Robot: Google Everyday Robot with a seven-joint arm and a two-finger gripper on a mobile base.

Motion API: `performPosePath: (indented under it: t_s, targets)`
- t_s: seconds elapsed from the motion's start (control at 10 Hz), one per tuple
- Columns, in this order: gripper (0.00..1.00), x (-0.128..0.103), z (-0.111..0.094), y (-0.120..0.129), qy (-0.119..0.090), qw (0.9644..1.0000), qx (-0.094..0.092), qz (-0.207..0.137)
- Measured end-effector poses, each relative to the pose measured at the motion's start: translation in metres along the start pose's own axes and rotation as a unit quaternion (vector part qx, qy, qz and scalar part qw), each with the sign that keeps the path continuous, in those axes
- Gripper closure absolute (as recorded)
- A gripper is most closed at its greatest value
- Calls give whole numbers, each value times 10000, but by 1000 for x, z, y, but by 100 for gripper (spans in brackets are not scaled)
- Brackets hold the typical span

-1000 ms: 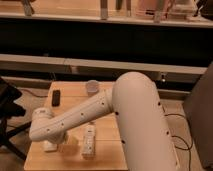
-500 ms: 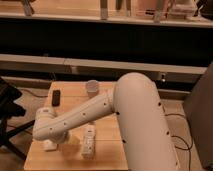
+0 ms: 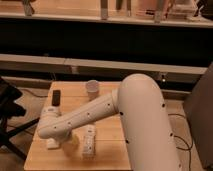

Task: Wipe the white sponge on the table

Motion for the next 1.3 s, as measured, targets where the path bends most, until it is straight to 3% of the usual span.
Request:
performPosePath:
  t_s: [0.2, 0.4, 1.3]
  targets:
    - [82, 2, -1, 0, -14, 10000, 20, 21]
    - [97, 2, -1, 2, -14, 10000, -2, 20]
    - [99, 17, 2, 18, -16, 9998, 21, 219]
